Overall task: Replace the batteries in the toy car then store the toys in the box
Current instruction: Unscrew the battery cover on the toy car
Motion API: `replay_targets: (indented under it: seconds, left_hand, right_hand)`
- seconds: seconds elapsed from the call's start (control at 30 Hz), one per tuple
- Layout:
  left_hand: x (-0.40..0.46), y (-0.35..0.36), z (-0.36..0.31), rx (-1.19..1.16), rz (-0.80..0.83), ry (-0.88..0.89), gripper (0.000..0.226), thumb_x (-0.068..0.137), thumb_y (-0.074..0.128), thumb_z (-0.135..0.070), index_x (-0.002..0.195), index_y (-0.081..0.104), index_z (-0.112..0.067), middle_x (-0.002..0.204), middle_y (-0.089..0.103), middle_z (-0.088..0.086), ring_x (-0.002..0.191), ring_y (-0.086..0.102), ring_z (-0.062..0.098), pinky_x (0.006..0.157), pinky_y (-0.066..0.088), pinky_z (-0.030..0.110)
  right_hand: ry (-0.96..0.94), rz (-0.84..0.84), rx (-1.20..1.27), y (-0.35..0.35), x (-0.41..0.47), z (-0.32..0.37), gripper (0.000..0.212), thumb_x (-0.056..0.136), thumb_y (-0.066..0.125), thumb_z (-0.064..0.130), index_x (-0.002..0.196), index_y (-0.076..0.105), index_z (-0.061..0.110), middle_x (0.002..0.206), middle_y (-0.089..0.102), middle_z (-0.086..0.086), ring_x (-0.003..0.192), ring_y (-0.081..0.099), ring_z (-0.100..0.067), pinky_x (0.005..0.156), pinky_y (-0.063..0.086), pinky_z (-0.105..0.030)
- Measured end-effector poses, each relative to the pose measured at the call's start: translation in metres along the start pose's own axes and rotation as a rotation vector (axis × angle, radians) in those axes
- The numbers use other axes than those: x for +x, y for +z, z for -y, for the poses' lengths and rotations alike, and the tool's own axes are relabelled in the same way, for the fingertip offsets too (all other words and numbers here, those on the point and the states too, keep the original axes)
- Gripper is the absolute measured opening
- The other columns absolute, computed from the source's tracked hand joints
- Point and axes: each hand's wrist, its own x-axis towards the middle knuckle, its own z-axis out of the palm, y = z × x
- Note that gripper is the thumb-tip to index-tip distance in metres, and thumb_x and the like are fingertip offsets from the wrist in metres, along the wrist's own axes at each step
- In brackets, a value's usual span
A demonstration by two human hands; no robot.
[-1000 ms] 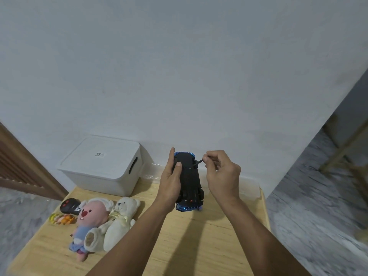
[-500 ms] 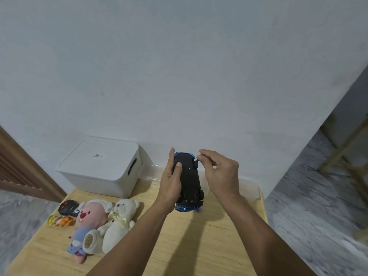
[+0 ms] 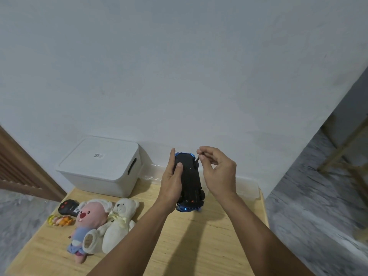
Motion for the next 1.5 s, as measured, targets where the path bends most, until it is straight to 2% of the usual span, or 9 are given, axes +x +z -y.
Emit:
replay_targets:
  seconds: [0.07,0.23,0.4,0.6,0.7,0.83,1.07,1.33,1.5]
  left_hand:
    - [0.0000,0.0002,0.0005,0.004,0.002,0.000,0.051,0.104,0.039,-0.024,0.147,0.027,-0.049,0.138,0.053,-0.012,0.113,0.060,0.007,0.091,0.050,0.024]
    - [-0.0024,0.0005,0.0013,0.002,0.012,-0.003,0.051,0.105,0.038,-0.023,0.149,0.026,-0.046,0.134,0.056,-0.009,0.108,0.062,0.006,0.077,0.052,0.015]
    - [-0.0030,0.0005,0.0014,0.001,0.009,-0.005,0.051,0.105,0.038,-0.024,0.148,0.027,-0.048,0.132,0.055,-0.014,0.108,0.062,0.006,0.085,0.053,0.021]
    - [-0.0032,0.0016,0.0028,-0.004,0.007,-0.009,0.051,0.105,0.038,-0.023,0.149,0.027,-0.046,0.132,0.056,-0.013,0.108,0.062,0.004,0.090,0.052,0.024]
    - [-0.0044,0.0026,0.0031,-0.009,0.005,-0.014,0.051,0.105,0.038,-0.021,0.149,0.028,-0.045,0.112,0.062,-0.022,0.089,0.066,-0.006,0.071,0.052,0.012]
    - [-0.0053,0.0025,0.0013,-0.017,0.007,-0.021,0.051,0.105,0.038,-0.021,0.149,0.027,-0.043,0.106,0.060,-0.026,0.080,0.066,-0.009,0.064,0.050,0.010]
    - [-0.0056,0.0014,0.0033,-0.016,0.012,-0.028,0.050,0.105,0.038,-0.023,0.148,0.027,-0.046,0.124,0.059,-0.017,0.103,0.063,0.002,0.079,0.052,0.017]
    - [-0.0076,0.0015,0.0013,-0.006,0.008,-0.030,0.049,0.105,0.038,-0.023,0.147,0.029,-0.046,0.123,0.061,-0.016,0.095,0.066,0.002,0.074,0.054,0.017]
    - [-0.0081,0.0018,0.0017,-0.021,0.006,-0.036,0.051,0.105,0.038,-0.024,0.149,0.027,-0.046,0.133,0.058,-0.009,0.107,0.064,0.010,0.088,0.054,0.027]
  right_hand:
    - [0.008,-0.012,0.006,0.0011,-0.0016,0.0002,0.019,0.087,0.066,0.005,0.101,0.074,0.014,0.093,0.074,0.008,0.083,0.068,0.000,0.079,0.051,-0.012]
    - [0.016,-0.042,0.055,0.0043,-0.0005,0.0002,0.017,0.079,0.077,0.009,0.093,0.076,0.017,0.090,0.072,0.005,0.083,0.069,-0.007,0.076,0.052,-0.016]
    - [0.054,0.008,0.028,0.0020,0.0021,0.0015,0.019,0.085,0.068,0.004,0.099,0.074,0.015,0.089,0.073,0.008,0.084,0.067,0.002,0.077,0.046,-0.005]
    - [0.047,-0.004,0.056,0.0041,0.0009,0.0015,0.018,0.084,0.071,0.008,0.100,0.076,0.015,0.096,0.073,0.009,0.092,0.068,-0.002,0.083,0.051,-0.012]
    - [0.079,-0.024,0.098,0.0053,0.0031,0.0020,0.015,0.079,0.076,0.010,0.091,0.077,0.019,0.091,0.072,0.007,0.084,0.068,-0.003,0.075,0.051,-0.012]
    - [0.105,-0.015,0.082,0.0057,0.0065,0.0012,0.019,0.083,0.070,0.005,0.092,0.074,0.021,0.085,0.073,0.009,0.079,0.069,-0.002,0.075,0.050,-0.010]
    - [0.082,0.002,0.074,0.0049,0.0017,0.0009,0.017,0.084,0.070,0.008,0.098,0.076,0.017,0.094,0.073,0.009,0.088,0.068,-0.002,0.080,0.051,-0.012]
    - [0.126,0.014,0.093,0.0060,0.0041,-0.0010,0.022,0.088,0.062,0.002,0.099,0.074,0.017,0.090,0.073,0.009,0.088,0.069,-0.001,0.081,0.052,-0.013]
    - [0.086,0.003,0.086,0.0066,0.0021,-0.0026,0.020,0.085,0.069,0.008,0.098,0.075,0.021,0.096,0.071,0.011,0.090,0.069,-0.007,0.082,0.052,-0.016]
